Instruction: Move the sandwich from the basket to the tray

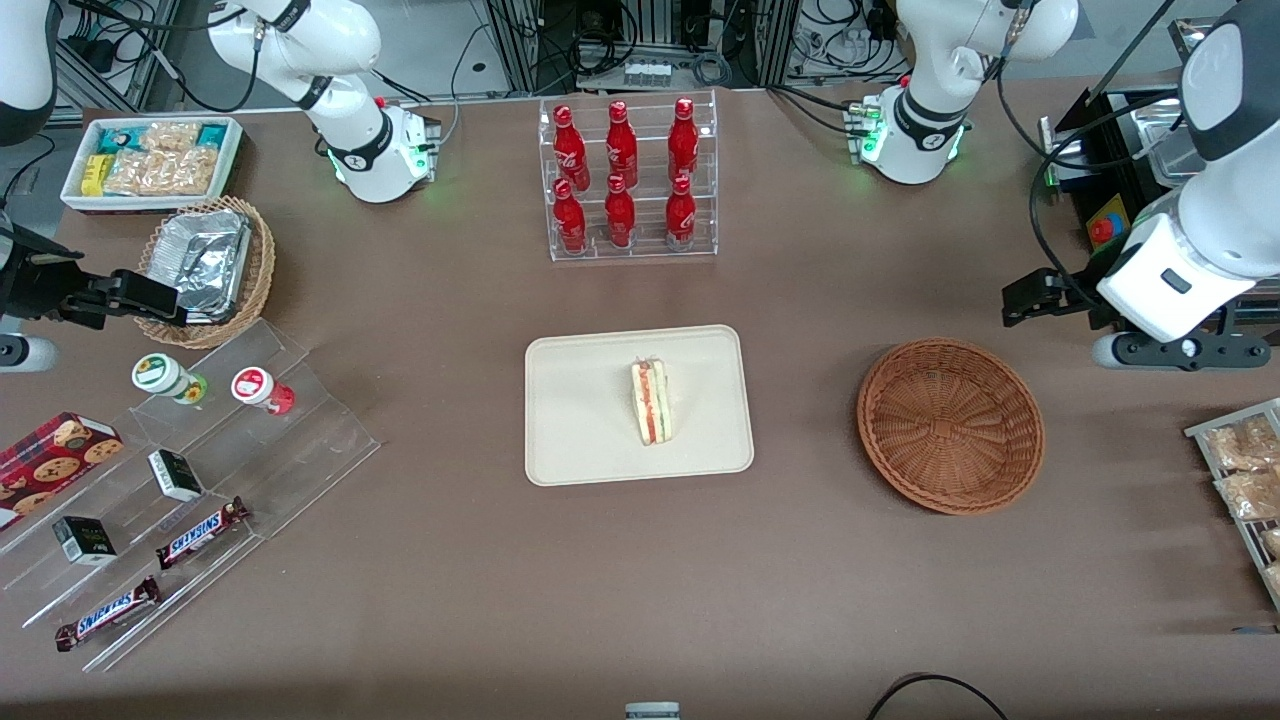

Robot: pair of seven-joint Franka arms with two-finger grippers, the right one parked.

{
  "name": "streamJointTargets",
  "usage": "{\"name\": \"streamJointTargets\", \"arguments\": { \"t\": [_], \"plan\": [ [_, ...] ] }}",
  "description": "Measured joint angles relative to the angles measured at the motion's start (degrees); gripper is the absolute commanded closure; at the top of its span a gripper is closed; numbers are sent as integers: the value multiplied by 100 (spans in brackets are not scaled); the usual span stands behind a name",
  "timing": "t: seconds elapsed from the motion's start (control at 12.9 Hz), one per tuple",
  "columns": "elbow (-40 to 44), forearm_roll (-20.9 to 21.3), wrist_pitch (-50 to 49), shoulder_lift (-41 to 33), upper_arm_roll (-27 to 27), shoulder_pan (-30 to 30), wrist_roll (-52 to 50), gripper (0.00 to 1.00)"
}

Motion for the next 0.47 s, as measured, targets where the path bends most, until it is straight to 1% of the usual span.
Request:
{"name": "streamJointTargets", "arguments": {
  "t": [0.23, 0.47],
  "plan": [
    [-4, 28, 0, -48, -724, 721, 0, 0],
    [-5, 33, 0, -95, -1226, 1291, 0, 0]
  ]
}}
